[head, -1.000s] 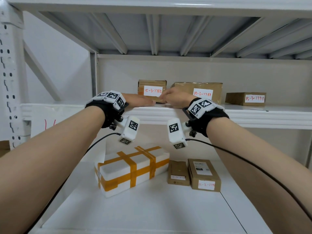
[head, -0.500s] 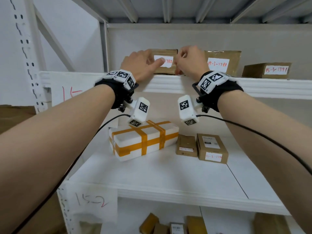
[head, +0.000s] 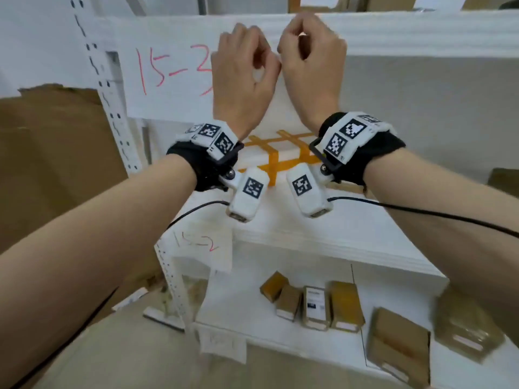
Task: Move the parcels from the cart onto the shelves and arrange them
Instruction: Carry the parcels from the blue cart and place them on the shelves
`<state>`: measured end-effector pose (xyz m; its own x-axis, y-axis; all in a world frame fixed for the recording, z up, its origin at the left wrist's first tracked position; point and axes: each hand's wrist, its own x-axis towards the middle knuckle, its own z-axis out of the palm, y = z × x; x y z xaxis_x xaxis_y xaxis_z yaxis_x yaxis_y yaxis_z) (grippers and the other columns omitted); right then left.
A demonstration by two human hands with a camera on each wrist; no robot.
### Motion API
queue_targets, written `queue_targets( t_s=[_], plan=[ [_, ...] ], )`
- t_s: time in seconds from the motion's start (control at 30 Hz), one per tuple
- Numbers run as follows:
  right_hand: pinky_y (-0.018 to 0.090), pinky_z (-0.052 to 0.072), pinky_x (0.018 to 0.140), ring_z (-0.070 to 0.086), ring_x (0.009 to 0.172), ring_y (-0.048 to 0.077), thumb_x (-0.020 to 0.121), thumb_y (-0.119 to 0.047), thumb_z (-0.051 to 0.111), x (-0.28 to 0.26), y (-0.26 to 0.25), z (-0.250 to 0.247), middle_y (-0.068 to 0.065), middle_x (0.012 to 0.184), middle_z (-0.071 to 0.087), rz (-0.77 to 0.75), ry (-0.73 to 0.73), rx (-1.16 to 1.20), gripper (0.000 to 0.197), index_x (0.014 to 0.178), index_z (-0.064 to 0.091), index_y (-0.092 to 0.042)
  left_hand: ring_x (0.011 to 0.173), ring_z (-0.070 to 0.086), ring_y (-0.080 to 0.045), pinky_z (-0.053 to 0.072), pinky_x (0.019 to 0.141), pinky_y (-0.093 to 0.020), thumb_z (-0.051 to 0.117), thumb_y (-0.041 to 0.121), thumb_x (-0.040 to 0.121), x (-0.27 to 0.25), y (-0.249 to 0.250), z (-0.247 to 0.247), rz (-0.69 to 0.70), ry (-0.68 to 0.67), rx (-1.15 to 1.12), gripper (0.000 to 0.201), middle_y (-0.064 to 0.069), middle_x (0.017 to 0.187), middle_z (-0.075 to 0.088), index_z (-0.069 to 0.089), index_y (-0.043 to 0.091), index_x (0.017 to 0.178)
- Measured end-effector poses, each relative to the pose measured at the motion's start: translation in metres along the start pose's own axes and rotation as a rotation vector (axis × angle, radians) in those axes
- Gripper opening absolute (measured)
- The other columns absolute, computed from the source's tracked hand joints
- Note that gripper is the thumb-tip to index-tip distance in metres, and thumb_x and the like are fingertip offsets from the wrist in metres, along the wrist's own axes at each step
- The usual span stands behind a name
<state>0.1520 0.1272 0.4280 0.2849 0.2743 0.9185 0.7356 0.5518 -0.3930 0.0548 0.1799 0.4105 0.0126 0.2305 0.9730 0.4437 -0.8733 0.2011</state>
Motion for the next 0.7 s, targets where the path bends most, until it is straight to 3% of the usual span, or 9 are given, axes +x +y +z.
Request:
queue_targets(
  t_s=[0.13, 0.33, 0.53, 0.7],
  plan=[
    [0.042, 0.042, 0.053, 0.050, 0.055, 0.026, 0.086, -0.017, 0.048, -0.080, 0.016, 0.027, 0.010, 0.059, 0.055, 0.085, -0.166, 0.012, 0.019, 0.073, 0.058, -0.008, 0.068, 0.036, -0.015, 0.033, 0.064, -0.036, 0.049, 0.015, 0.083, -0.085, -0.023, -0.015, -0.132, -0.171, -0.008, 0.012, 0.011, 0.068, 0.038, 0.043, 0.018, 0.073],
    [0.039, 0.040, 0.052, 0.043, 0.050, 0.015, 0.086, -0.017, 0.048, -0.207, 0.030, 0.065, -0.001, 0.052, 0.050, 0.248, -0.411, 0.027, 0.018, 0.070, 0.055, -0.013, 0.067, 0.034, -0.015, 0.027, 0.066, -0.031, 0.044, 0.021, 0.081, -0.210, -0.065, -0.075, -0.284, -0.439, 0.096, 0.016, 0.009, 0.064, 0.035, 0.037, 0.019, 0.068],
    [0.034, 0.041, 0.053, 0.049, 0.050, 0.025, 0.088, -0.027, 0.047, -0.340, 0.020, 0.107, 0.008, 0.060, 0.060, 0.421, -0.647, 0.048, 0.022, 0.073, 0.057, -0.014, 0.062, 0.039, -0.018, 0.030, 0.064, -0.031, 0.057, 0.022, 0.083, -0.338, -0.113, -0.149, -0.407, -0.647, 0.185, 0.026, 0.001, 0.063, 0.045, 0.040, 0.017, 0.063],
    [0.019, 0.035, 0.051, 0.044, 0.046, 0.006, 0.092, -0.018, 0.051, -0.453, 0.008, 0.135, 0.004, 0.063, 0.065, 0.596, -0.794, 0.086, 0.022, 0.076, 0.063, -0.010, 0.061, 0.040, -0.019, 0.030, 0.065, -0.029, 0.055, 0.022, 0.083, -0.451, -0.151, -0.225, -0.642, -0.750, 0.264, 0.026, 0.001, 0.062, 0.042, 0.039, 0.017, 0.062]
  ],
)
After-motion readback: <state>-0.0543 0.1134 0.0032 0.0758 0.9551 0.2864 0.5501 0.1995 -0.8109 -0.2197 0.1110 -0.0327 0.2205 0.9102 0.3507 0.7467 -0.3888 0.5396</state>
